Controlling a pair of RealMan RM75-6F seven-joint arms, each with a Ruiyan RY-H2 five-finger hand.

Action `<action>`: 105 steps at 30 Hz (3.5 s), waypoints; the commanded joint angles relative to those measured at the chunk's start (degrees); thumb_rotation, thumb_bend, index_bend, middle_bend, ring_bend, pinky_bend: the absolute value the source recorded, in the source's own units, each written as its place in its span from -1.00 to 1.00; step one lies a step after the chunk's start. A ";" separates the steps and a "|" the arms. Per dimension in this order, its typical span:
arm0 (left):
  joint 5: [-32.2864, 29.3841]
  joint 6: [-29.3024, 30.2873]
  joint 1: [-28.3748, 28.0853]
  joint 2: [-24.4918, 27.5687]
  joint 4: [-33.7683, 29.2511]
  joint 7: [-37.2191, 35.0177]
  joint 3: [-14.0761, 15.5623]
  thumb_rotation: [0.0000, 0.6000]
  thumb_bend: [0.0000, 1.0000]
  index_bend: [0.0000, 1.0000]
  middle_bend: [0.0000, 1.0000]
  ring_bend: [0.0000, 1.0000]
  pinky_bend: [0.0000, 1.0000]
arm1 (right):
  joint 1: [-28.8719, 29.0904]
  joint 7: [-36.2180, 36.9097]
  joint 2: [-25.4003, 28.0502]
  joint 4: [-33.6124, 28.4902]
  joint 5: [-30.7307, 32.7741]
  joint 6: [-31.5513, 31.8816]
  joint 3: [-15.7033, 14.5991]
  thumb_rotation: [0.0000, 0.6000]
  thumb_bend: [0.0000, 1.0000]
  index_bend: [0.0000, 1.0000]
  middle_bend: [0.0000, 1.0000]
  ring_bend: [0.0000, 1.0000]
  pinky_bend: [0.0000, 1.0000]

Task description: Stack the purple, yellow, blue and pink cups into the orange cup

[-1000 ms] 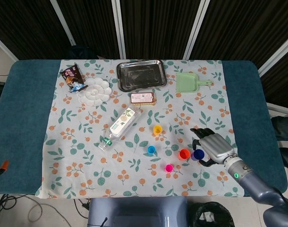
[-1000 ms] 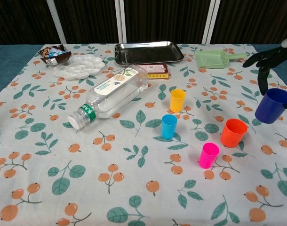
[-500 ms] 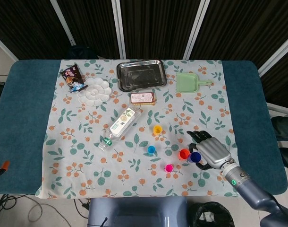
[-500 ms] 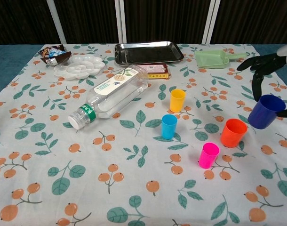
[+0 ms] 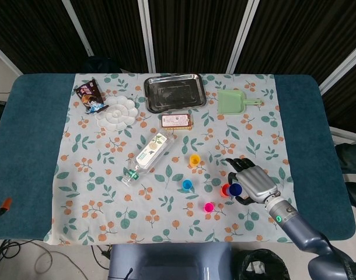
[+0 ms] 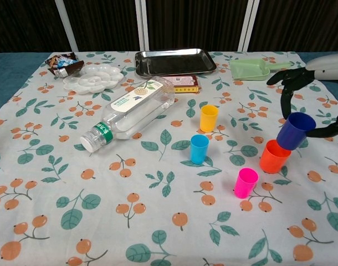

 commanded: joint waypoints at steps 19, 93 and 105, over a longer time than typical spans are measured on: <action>0.24 0.10 -0.02 0.07 0.21 0.29 0.06 1.00 -0.55 -0.73 -0.86 -0.99 -1.00 | 1.95 -1.48 -3.88 3.47 4.91 -0.73 -0.59 1.00 -0.21 -0.01 -0.99 -0.87 -0.82; -1.13 -0.50 0.00 0.01 0.05 -1.11 -0.41 1.00 -0.55 -0.72 -0.86 -0.99 -1.00 | 22.59 -13.24 -24.15 20.55 35.22 2.80 4.67 1.00 -0.21 -0.52 -1.00 -0.88 -0.82; -1.43 -0.66 -0.03 -0.02 0.06 -1.10 -0.47 1.00 -0.55 -0.72 -0.86 -0.99 -1.00 | 23.10 -13.01 -27.73 24.48 35.27 2.56 5.12 1.00 -0.21 -0.47 -1.00 -0.88 -0.82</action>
